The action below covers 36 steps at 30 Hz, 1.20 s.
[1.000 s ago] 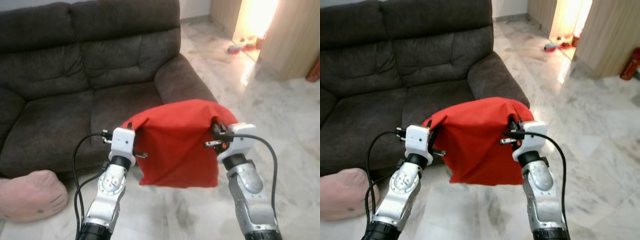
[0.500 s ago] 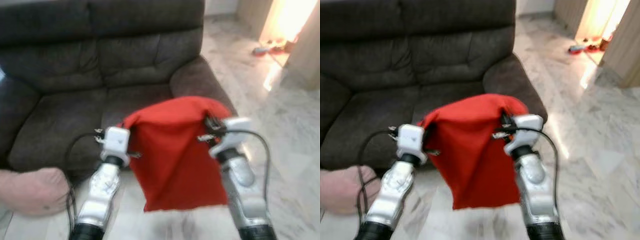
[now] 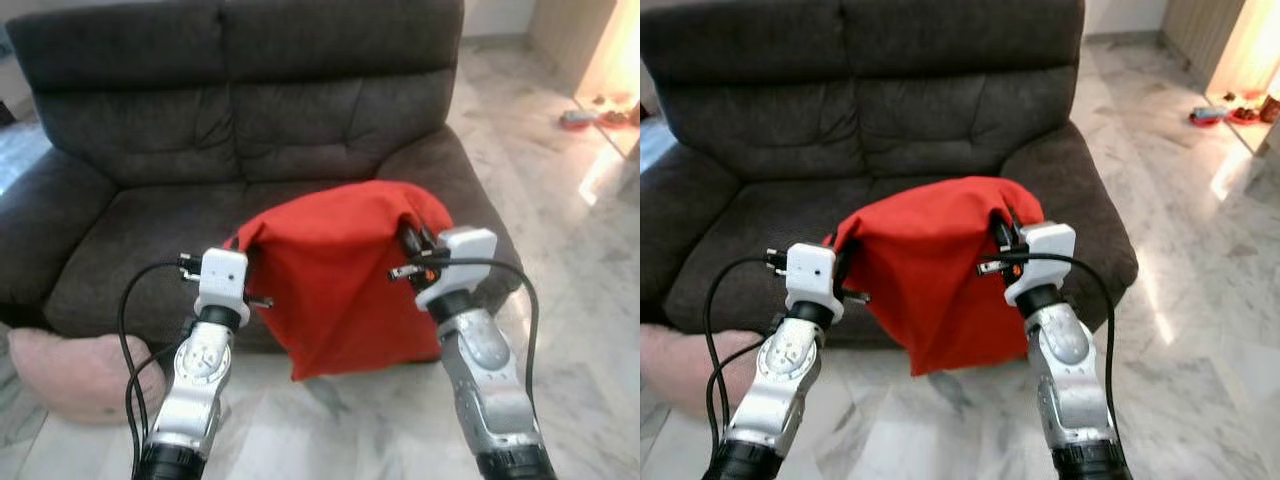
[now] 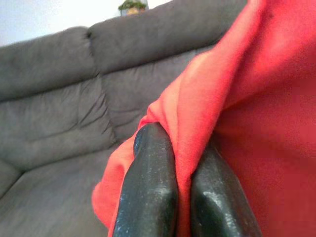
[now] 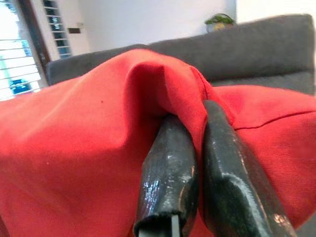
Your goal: Move the pillow to the sofa from floor
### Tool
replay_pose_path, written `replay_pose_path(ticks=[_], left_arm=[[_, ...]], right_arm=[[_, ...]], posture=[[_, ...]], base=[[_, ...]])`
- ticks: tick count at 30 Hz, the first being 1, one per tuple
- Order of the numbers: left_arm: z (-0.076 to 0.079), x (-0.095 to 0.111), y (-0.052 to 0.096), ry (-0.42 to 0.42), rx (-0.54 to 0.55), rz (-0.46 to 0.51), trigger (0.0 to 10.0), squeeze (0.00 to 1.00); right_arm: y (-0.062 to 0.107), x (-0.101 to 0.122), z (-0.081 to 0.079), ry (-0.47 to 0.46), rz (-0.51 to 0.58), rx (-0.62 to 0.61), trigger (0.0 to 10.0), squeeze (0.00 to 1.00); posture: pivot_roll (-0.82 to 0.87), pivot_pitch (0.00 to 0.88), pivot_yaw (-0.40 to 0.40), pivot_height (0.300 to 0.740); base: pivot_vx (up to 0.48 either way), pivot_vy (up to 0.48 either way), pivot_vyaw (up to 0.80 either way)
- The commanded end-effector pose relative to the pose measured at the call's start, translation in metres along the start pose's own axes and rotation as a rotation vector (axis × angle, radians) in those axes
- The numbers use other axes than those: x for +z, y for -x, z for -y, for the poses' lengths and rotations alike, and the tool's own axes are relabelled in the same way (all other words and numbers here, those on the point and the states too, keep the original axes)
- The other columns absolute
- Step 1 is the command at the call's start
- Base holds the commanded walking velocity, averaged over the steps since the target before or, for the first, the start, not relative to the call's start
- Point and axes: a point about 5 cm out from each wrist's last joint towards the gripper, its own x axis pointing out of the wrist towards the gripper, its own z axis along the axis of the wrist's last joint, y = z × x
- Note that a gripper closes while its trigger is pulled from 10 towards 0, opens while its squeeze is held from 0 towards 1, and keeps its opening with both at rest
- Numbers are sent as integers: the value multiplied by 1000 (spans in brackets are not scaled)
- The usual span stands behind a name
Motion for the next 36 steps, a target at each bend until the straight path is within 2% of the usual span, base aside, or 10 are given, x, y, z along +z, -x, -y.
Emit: replay_pose_path(ticks=[1, 9, 13, 19, 36], left_arm=[[1, 20, -7, -8, -5, 85, 10000, 0], [-5, 36, -15, -26, 4, 144, 10000, 0], [-7, 53, -20, -37, 14, 203, 10000, 0], [-9, 76, -28, -44, 19, 276, 10000, 0], [-13, 79, -28, -56, 31, 274, 10000, 0]], right_arm=[[-8, 31, -3, 21, 143, 19, 10000, 0], [-15, 48, -5, 21, 197, 28, 10000, 0], [-19, 68, -12, 46, 263, 61, 10000, 0], [-24, 84, -18, 49, 322, 92, 10000, 0], [-25, 91, -24, 35, 327, 124, 10000, 0]], posture=[[-84, 42, 76, 740], [-81, 42, 75, 740], [-82, 44, 75, 740], [-79, 42, 74, 740], [-75, 42, 71, 740]], base=[[326, 0, 0], [328, 0, 0], [329, 0, 0], [327, 0, 708], [327, 0, 47]])
